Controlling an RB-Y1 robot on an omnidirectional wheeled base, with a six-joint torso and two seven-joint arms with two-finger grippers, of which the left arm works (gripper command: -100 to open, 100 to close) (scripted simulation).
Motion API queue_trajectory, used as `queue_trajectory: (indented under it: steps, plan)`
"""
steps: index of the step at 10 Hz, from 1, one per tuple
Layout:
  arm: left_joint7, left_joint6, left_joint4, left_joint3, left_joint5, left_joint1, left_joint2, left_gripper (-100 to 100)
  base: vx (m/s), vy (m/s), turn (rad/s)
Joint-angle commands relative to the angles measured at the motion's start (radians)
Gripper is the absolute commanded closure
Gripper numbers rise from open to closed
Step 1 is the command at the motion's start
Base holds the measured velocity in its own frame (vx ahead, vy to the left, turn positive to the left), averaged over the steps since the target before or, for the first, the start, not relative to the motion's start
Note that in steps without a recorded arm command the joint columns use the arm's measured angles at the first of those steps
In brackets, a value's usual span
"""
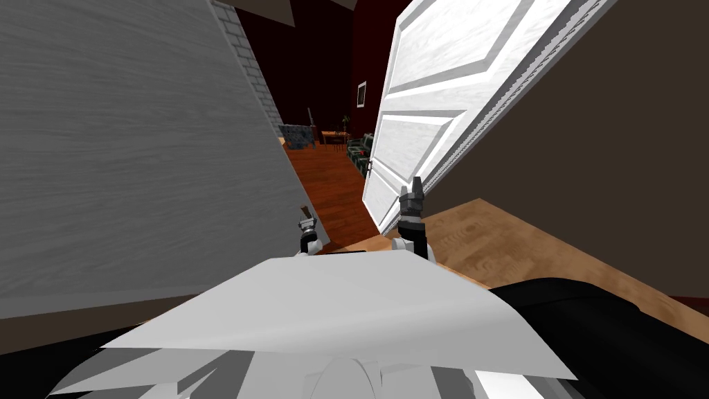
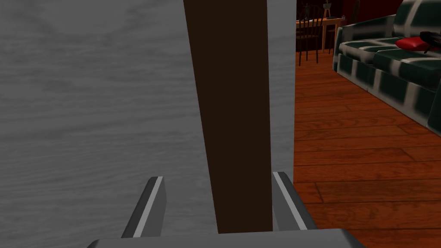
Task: Push the door open
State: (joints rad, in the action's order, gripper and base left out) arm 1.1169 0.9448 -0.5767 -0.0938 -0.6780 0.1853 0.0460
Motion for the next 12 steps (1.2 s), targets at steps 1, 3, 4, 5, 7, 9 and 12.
queue_trajectory:
  steps: [1, 3, 4, 5, 7, 9, 12]
  plan:
    - [-0.020, -0.011, -0.050, 0.025, -0.009, -0.030, 0.016, 100, 0.069, 0.006, -0.033]
    - [-0.025, -0.005, -0.049, 0.052, -0.015, -0.025, 0.019, 100, 0.051, 0.003, -0.025]
    - [-0.025, -0.005, -0.049, 0.052, -0.015, -0.025, 0.019, 100, 0.083, -0.001, -0.026]
    - [-0.025, -0.005, -0.049, 0.052, -0.015, -0.025, 0.019, 100, 0.046, 0.005, 0.010]
    - [-0.029, 0.000, -0.042, 0.080, -0.022, -0.020, 0.021, 100, 0.064, 0.006, -0.026]
    - [-0.034, 0.006, -0.036, 0.108, -0.029, -0.015, 0.022, 100, 0.090, 0.001, -0.039]
    - [-0.038, 0.012, -0.030, 0.136, -0.035, -0.010, 0.022, 100, 0.058, 0.013, -0.020]
